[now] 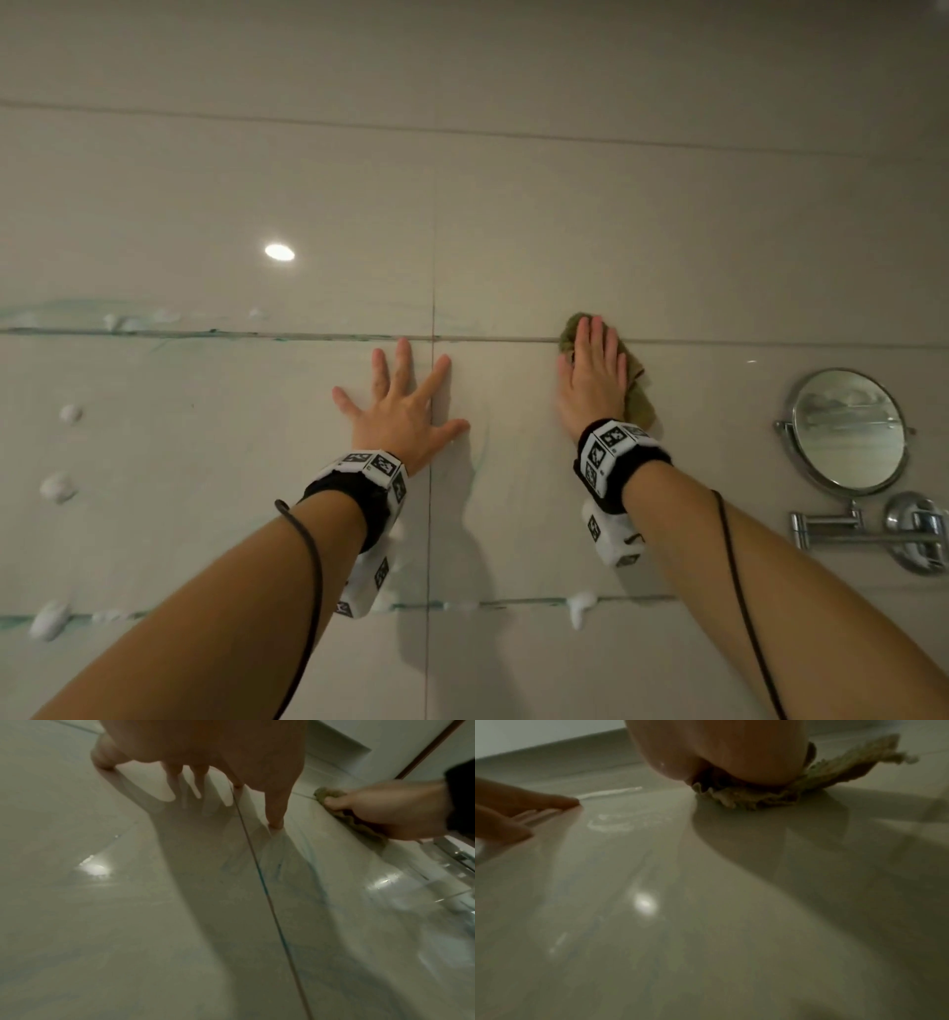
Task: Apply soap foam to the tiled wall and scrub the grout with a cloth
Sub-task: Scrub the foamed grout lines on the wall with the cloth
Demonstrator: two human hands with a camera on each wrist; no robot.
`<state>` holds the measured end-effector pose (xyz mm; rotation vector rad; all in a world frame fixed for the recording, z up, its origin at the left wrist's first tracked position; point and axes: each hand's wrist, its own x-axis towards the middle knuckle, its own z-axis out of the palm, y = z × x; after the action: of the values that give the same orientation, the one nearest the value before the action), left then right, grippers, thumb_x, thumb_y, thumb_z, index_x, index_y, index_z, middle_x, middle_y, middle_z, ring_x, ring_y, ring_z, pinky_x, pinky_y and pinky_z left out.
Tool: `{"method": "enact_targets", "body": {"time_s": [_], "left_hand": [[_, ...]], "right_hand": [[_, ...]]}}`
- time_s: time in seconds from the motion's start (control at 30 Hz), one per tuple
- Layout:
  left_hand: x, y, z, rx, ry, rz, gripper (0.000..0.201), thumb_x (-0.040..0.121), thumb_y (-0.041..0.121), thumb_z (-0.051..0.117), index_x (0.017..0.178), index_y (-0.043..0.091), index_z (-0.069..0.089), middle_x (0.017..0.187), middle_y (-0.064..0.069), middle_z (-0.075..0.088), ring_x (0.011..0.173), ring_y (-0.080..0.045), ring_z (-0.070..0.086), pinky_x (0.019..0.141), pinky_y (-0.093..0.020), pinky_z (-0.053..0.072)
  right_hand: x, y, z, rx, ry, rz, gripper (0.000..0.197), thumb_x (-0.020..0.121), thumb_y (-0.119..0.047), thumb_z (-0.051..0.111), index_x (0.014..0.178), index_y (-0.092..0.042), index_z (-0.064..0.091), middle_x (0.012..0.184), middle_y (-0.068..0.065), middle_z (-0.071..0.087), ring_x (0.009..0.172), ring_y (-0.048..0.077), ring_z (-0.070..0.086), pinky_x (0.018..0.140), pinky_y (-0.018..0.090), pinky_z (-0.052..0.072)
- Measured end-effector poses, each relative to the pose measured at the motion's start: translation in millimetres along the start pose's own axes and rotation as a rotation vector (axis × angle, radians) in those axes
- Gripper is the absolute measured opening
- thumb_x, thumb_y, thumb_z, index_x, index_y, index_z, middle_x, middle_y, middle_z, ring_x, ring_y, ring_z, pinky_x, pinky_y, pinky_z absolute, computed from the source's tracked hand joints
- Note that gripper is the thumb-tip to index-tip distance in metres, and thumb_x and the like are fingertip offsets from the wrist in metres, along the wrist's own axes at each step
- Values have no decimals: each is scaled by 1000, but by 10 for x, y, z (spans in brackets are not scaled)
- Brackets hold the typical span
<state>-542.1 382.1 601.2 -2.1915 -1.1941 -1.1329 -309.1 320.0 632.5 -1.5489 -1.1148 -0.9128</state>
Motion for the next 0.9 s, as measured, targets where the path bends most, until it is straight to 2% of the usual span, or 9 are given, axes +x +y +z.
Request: {"method": "enact_targets", "body": {"time_s": [0.07, 0.17, 0.3, 0.37, 0.47, 0.57, 0.63, 0.77, 0.9], "left_hand": [[1, -21, 3, 4, 0, 3, 86, 85, 79, 40, 152, 53, -7, 163, 5, -28, 150, -28, -24, 110, -77, 3], [-15, -50, 0, 15, 9, 5, 87, 85, 79, 41, 152, 52, -8, 162, 7, -27, 151, -25, -22, 112, -75, 2], [-54, -128, 4, 29, 27, 12, 86, 87, 75, 42, 154, 48, -6, 164, 8, -23, 152, -21, -17, 116, -69, 4], [-61, -188, 3, 49, 25, 26, 88, 88, 75, 43, 155, 47, -6, 164, 9, -23, 153, -20, -15, 117, -66, 6], [-69, -256, -12, 50, 17, 42, 89, 87, 76, 43, 155, 47, -7, 164, 9, -22, 153, -19, -15, 119, -63, 5], [-53, -315, -20, 14, 21, 49, 93, 85, 77, 45, 156, 45, -6, 164, 8, -22, 153, -19, -15, 121, -59, 2], [-49, -369, -30, -29, 32, 39, 95, 84, 76, 49, 156, 43, -4, 165, 5, -20, 153, -20, -15, 123, -55, 2], [-53, -486, -21, -47, 68, 48, 95, 86, 75, 48, 157, 40, -4, 166, 2, -18, 153, -21, -14, 125, -45, 1], [-72, -673, -1, -54, 90, 75, 92, 88, 73, 46, 157, 39, -5, 165, 2, -20, 152, -18, -15, 122, -36, -3]], "right_hand": [[66, -232, 34, -15, -28, -52, 56, 105, -33, 25, 157, -19, 9, 165, 0, 3, 151, 19, 0, 121, 38, -1], [-93, -491, 129, -30, -94, -254, 55, 104, -38, 19, 157, -22, 10, 164, -4, 4, 151, 16, 0, 122, 38, 0], [-681, -310, 185, -58, -218, -478, 61, 98, -41, 11, 156, -22, 14, 164, -6, 8, 151, 14, 1, 121, 38, 1], [-721, -99, 143, -86, -235, -469, 58, 101, -39, 13, 156, -23, 11, 163, -6, 5, 151, 14, -2, 122, 39, 1], [-459, 39, 56, -102, -167, -277, 56, 104, -36, 18, 157, -23, 5, 164, -5, -1, 151, 16, -4, 122, 40, 0], [-135, -73, 27, -58, -95, -108, 56, 105, -34, 25, 157, -25, 5, 165, -4, 0, 151, 16, -2, 120, 41, 0], [30, -280, 52, -41, -87, -68, 57, 105, -33, 27, 157, -25, 5, 165, -4, 0, 151, 17, -2, 120, 42, 0], [171, -836, 172, -61, -97, -186, 57, 104, -35, 26, 157, -24, 8, 165, -4, 3, 151, 17, 0, 120, 42, 3], [-186, -1178, 338, -113, -138, -411, 56, 102, -37, 22, 156, -25, 15, 164, -6, 9, 151, 17, 6, 120, 44, 9]]}}
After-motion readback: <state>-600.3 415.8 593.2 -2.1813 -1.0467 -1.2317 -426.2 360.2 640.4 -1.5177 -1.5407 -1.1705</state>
